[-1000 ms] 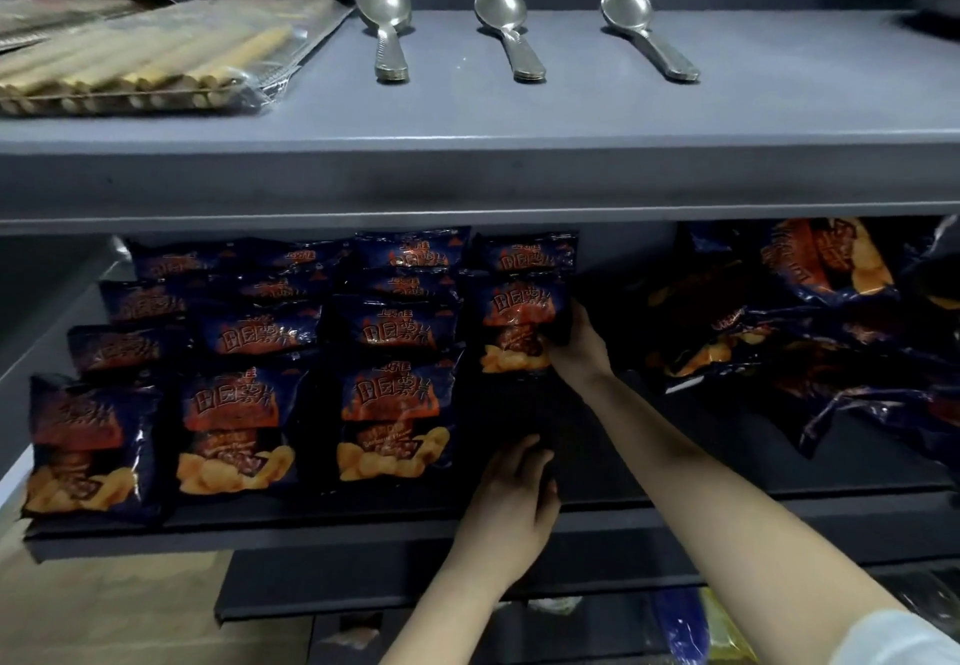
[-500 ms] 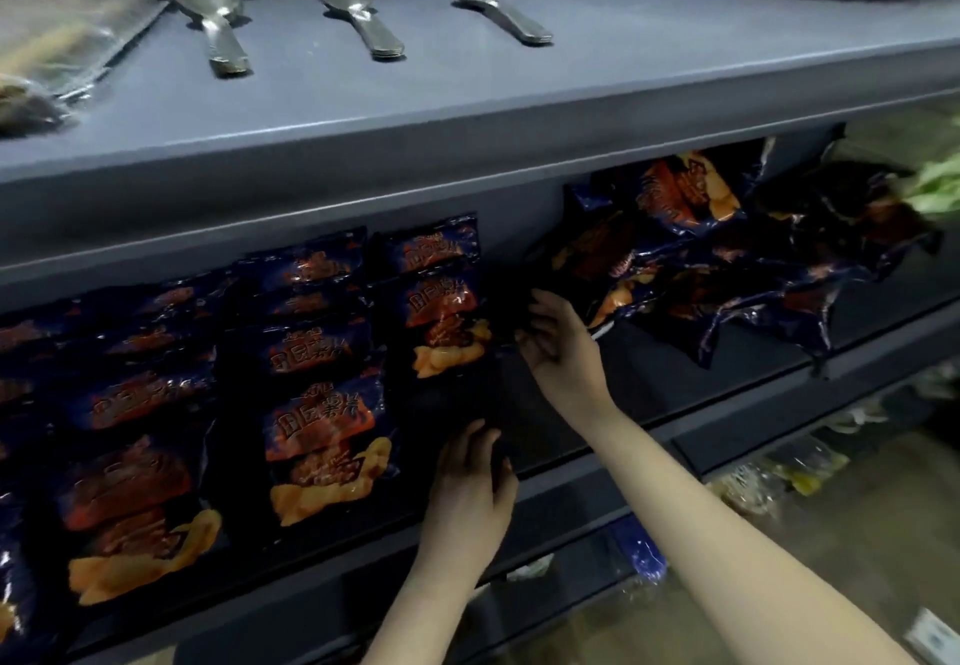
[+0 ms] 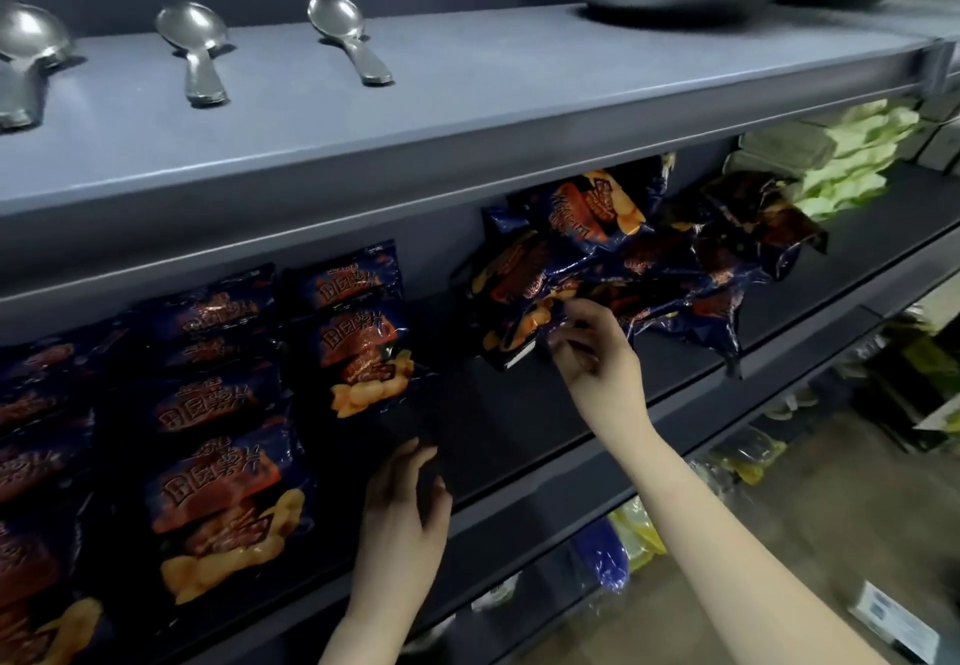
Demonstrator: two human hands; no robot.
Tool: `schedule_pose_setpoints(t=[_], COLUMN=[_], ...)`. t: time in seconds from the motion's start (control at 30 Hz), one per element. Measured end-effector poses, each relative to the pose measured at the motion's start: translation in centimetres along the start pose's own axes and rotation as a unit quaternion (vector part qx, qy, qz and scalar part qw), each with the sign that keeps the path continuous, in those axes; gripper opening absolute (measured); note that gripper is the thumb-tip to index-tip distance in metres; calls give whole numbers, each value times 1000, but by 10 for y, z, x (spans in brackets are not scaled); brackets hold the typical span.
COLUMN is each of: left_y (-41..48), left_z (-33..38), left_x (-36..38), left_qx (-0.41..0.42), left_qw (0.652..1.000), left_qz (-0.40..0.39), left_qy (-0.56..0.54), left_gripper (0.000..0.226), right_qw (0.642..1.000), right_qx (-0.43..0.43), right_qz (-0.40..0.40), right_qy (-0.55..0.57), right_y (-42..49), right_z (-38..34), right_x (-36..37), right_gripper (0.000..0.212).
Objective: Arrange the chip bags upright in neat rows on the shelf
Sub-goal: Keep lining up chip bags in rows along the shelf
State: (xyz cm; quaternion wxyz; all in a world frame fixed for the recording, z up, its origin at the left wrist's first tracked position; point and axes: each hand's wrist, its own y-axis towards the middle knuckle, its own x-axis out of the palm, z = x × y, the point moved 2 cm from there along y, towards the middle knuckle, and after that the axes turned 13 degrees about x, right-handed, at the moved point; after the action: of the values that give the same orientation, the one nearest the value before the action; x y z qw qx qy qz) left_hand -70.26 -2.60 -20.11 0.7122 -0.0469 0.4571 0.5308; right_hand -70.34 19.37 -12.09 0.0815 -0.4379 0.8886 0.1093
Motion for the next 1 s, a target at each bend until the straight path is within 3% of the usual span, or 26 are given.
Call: schedule_pose_setpoints(t=[0.17, 0.4, 0.7, 0.83, 1.0], left_y=[35, 49, 21, 15, 12], left_z=[25, 59, 59, 67, 81], left_x=[18, 47, 30, 20, 3], left_qx=[-28, -38, -130, -142, -144], left_qw=[999, 997, 987, 982, 973], left_qz=[26, 22, 87, 121, 176], left_qy=[-35, -71, -43, -39, -50], left_gripper=[41, 46, 43, 44, 45], right_qw=[995, 959, 938, 943, 964], right_qx=[82, 226, 293, 263, 181], right_qz=[20, -55, -38, -24, -68], right_qy=[58, 163, 180, 203, 181], right_y=[39, 85, 104, 103, 98], right_z=[1, 11, 20, 15, -8], right_x=[-12, -1, 22, 21, 17], right_gripper=[71, 98, 64, 54, 37])
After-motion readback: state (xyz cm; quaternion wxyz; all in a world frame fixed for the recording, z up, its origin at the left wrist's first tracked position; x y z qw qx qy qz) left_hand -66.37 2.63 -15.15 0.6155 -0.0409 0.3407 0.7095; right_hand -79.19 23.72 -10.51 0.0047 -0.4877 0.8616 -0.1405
